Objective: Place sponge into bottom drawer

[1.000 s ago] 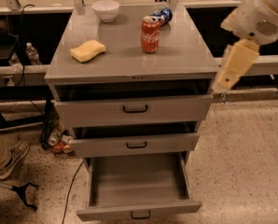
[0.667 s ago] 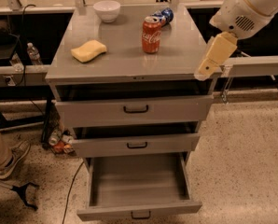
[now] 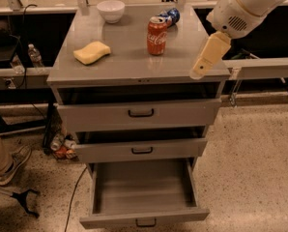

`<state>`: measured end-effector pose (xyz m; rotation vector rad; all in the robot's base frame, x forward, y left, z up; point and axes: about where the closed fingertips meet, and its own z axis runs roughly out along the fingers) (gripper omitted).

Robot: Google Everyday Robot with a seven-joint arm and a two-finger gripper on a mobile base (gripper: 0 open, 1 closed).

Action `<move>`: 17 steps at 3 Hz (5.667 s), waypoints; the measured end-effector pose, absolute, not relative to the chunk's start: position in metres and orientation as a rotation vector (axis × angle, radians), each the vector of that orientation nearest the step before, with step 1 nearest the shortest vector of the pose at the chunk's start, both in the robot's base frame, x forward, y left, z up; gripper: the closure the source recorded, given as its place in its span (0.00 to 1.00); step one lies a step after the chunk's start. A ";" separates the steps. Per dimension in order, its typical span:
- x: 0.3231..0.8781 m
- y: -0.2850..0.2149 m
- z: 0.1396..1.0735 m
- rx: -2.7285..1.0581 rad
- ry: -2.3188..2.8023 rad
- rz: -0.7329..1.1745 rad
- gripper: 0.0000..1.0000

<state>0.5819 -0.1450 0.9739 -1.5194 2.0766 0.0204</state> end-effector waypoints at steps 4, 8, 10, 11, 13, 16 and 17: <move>0.730 0.021 0.997 -1.682 1.597 -0.086 0.00; 0.754 0.098 0.962 -1.767 1.532 0.109 0.00; 0.779 0.159 0.922 -1.881 1.578 0.148 0.00; 0.790 0.164 0.887 -1.855 1.679 0.229 0.00; 0.797 0.152 0.853 -1.787 1.791 0.323 0.00; 0.795 0.143 0.845 -1.749 1.816 0.393 0.77; 0.794 0.144 0.861 -1.726 1.774 0.393 0.99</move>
Offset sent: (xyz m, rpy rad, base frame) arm 0.1493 0.1432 0.0388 0.0343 -0.3857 0.1998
